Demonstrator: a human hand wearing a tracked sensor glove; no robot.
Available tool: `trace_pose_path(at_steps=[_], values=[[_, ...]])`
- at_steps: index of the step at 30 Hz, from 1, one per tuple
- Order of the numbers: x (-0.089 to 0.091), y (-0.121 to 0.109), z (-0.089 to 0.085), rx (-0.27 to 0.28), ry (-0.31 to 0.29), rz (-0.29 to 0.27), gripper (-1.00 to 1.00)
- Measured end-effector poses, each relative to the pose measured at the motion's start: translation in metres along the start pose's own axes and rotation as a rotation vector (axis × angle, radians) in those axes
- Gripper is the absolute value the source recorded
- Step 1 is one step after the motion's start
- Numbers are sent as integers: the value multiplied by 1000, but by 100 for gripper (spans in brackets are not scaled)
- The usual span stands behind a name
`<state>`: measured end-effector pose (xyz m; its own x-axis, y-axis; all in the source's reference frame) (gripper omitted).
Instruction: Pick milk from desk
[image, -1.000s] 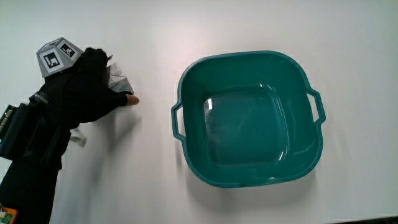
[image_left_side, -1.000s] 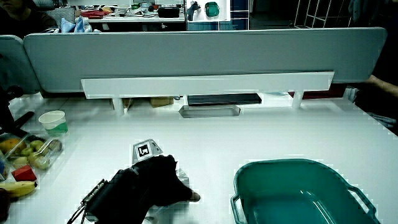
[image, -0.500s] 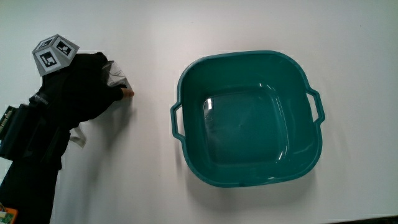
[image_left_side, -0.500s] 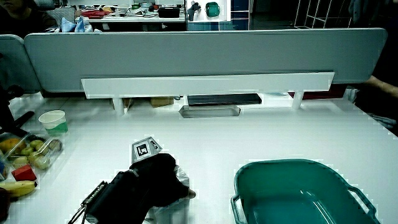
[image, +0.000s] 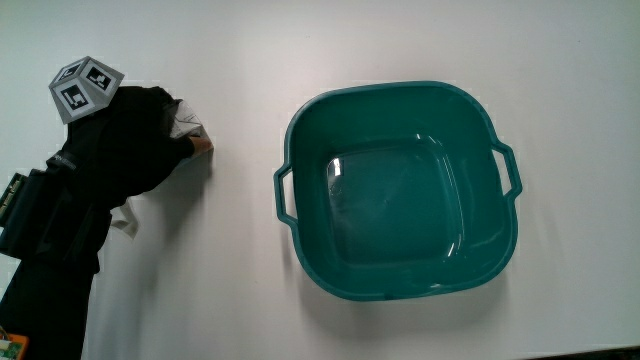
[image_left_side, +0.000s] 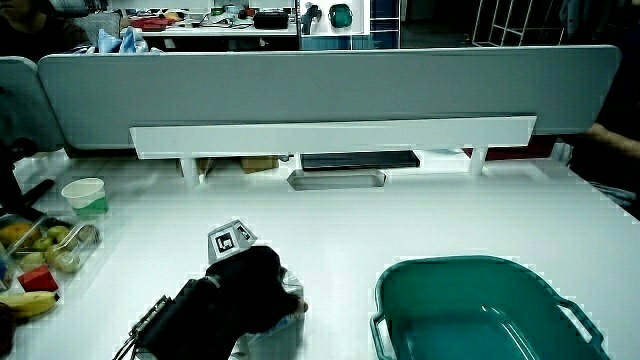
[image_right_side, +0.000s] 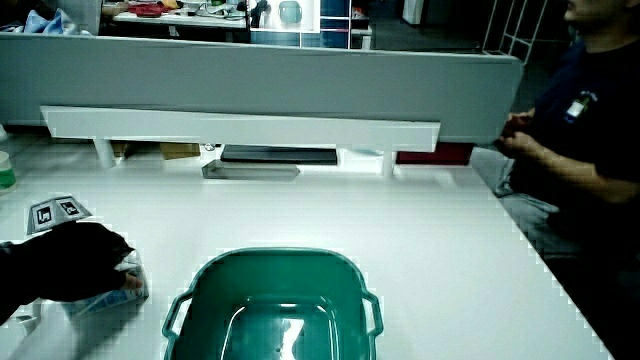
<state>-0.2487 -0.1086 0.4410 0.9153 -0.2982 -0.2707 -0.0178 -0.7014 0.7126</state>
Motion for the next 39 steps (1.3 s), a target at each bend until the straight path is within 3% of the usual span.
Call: trace_pose_path(at_steps=[16,22,25,27,30,31,32,34,37,38,39], values=[[4,-9,5,58,12,-54,100],[25,-30,19,104,55,-102,100],[39,-43,26,94,63,-103,100],[49,-50,30,111,88,-137,100],[62,-60,36,124,85,-167,100],[64,-61,35,110,50,-152,100],[68,-61,35,102,49,-176,100],[78,-67,36,88,51,-154,100],[95,-75,40,122,90,-227,100],[99,-77,40,115,67,-230,100],[102,-75,39,110,35,-270,100]])
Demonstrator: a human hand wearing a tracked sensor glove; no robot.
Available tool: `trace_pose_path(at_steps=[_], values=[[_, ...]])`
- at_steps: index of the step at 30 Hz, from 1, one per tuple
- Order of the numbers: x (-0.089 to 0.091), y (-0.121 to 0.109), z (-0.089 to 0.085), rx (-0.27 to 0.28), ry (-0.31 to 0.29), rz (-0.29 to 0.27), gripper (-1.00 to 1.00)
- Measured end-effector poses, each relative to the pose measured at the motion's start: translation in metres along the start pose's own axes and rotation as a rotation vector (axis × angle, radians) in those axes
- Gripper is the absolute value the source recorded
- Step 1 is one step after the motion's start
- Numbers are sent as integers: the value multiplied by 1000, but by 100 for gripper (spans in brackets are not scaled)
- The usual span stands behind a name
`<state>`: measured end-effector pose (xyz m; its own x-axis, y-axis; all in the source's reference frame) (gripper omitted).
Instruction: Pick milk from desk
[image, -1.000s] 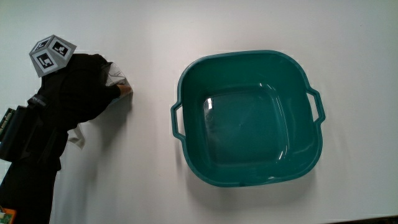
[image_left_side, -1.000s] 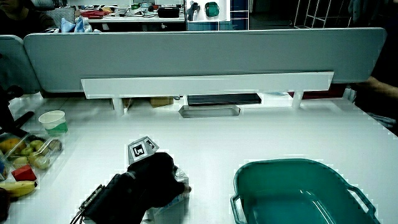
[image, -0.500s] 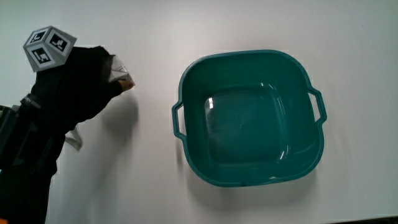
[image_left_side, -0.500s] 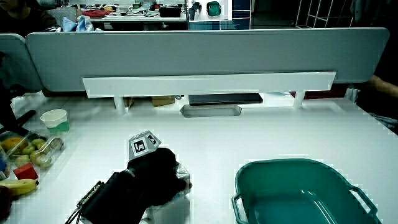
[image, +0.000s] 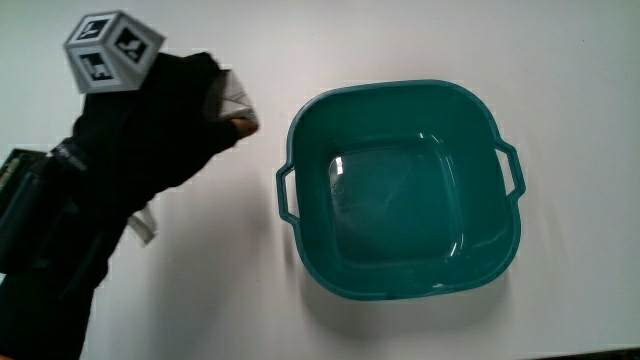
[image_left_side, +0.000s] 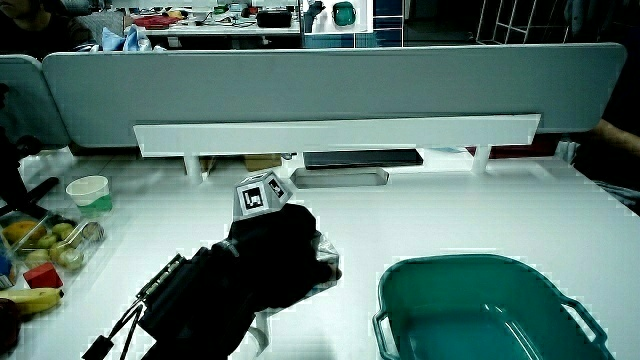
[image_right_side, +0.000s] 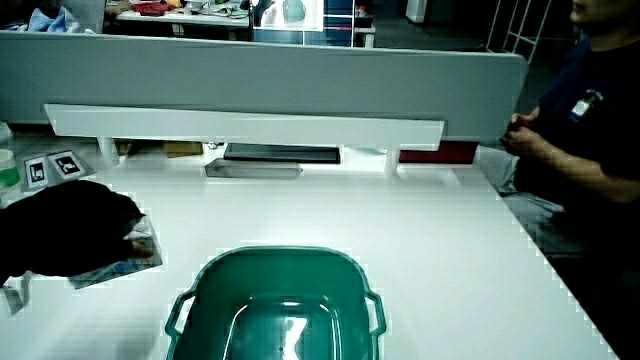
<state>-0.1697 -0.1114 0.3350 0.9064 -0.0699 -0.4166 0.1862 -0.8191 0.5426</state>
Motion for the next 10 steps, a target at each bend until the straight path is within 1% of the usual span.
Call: trace_pose_path(at_steps=[1,2,3,4,5,6,7,9,10], values=[[2,3,-2,1,-34,-38,100],[15,-3,2,55,54,-37,100],[14,5,-2,79,134,-116,100],[28,-5,1,67,114,-76,100],[34,-7,1,64,117,-80,100],[28,6,-7,104,171,-181,100],[36,2,-7,74,153,-160,100],[49,-1,-8,58,125,-164,100],[55,0,-10,53,120,-164,100]])
